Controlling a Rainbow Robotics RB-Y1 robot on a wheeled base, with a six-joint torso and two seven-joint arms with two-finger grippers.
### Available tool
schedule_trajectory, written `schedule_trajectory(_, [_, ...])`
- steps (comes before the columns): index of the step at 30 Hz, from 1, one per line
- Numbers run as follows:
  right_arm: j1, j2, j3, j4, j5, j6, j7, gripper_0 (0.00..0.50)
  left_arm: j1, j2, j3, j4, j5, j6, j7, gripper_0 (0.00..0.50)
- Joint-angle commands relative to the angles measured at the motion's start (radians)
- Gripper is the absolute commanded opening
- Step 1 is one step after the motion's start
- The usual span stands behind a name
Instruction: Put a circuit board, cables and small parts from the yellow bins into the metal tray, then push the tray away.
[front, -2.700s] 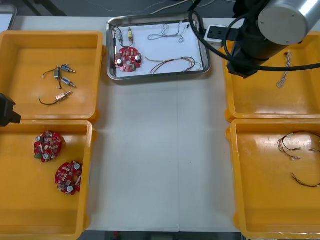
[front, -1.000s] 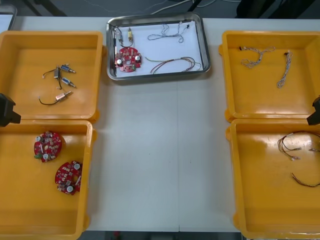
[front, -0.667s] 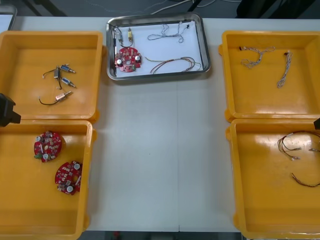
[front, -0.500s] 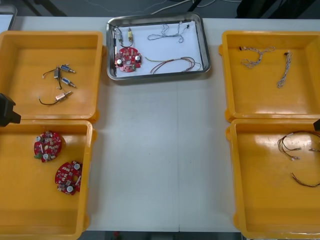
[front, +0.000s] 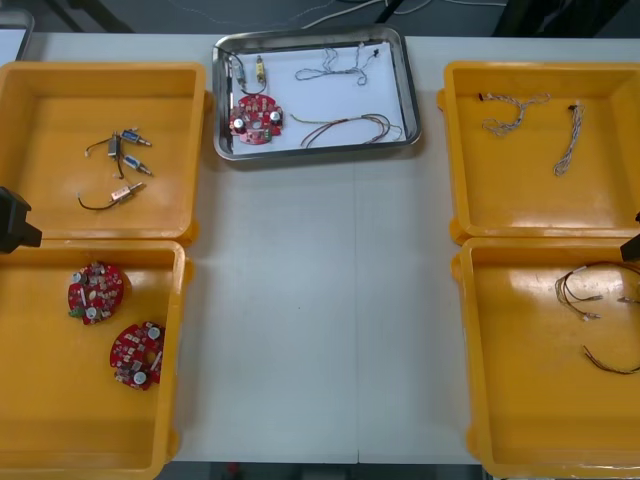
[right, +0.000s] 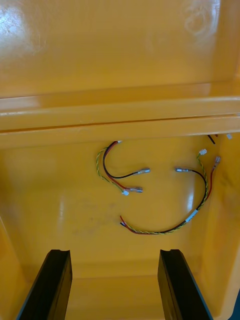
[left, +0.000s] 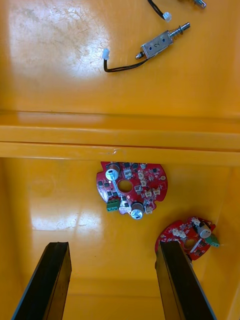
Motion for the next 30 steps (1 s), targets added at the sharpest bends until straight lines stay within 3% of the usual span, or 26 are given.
schedule_trajectory(1, [0.008, 0.005, -0.039, -0.028, 0.008, 0.008, -0.006, 0.500, 0.020, 0.045, 0.033, -0.029, -0.003, 0.006, -0.087, 0.500])
schedule_trajectory(30, [0.008, 0.005, -0.039, -0.028, 0.008, 0.008, -0.006, 0.500, 0.020, 0.045, 0.033, -0.029, -0.003, 0.006, -0.087, 0.500])
